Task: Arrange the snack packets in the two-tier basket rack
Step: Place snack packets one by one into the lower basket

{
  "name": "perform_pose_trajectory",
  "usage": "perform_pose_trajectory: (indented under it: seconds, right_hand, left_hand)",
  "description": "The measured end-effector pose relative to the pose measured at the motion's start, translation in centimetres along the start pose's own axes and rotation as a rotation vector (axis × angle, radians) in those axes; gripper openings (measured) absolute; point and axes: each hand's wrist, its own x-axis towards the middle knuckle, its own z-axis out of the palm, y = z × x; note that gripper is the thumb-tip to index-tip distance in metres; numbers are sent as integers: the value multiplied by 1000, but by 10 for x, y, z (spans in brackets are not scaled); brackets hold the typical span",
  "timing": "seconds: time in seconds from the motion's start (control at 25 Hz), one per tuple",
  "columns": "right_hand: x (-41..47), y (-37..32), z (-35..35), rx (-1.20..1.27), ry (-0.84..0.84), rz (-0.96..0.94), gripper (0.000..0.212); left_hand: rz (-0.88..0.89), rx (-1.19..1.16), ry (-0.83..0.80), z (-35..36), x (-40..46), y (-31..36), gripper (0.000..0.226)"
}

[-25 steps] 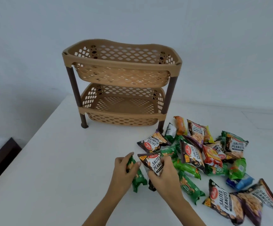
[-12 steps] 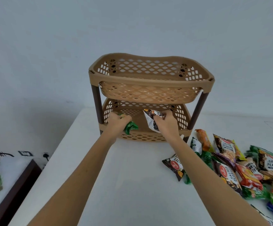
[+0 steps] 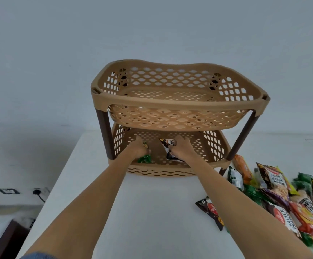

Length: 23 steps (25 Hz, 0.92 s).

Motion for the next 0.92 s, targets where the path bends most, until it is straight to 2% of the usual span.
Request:
perform_pose_trajectory:
  seconds: [0.08,0.16,0.24,0.32,0.4,0.48,0.64,0.8,0.92]
  right_hand:
    - [3,1,7,-84,-134,-55,29]
    - [4,2,10,-235,-287,-119,41]
    - [2,1,8,-400,-270,-217,50]
    - [3,2,5,-534,-212,-319,47]
    - [8,3,5,-644,-347,-335,53]
    - [15,4,10,-686,-502,-276,67]
    - [34,-11,29,-692,-536,-192,80]
    - [47,-34,47,-624,-508,-166,78]
    - [53,-45,59,-543,-475,-178,79]
  left_hand:
    - [4,230,-51,5,2,-3,86]
    - [-11,420,-117,7,-1,-5,92]
    - [25,541,-163,3,-9,-3,80]
    - [80,607,-259,-7,-18,2,61]
    - [70,636,-372,-14,-27,7,56]
    - [24,622,-408,-15,-26,8,60]
    - [-88,550,-238,-6,-2,-6,88]
    - [-98,570,-79,-5,26,-15,85]
    - [-99,647,-35,-9,39,-20,79]
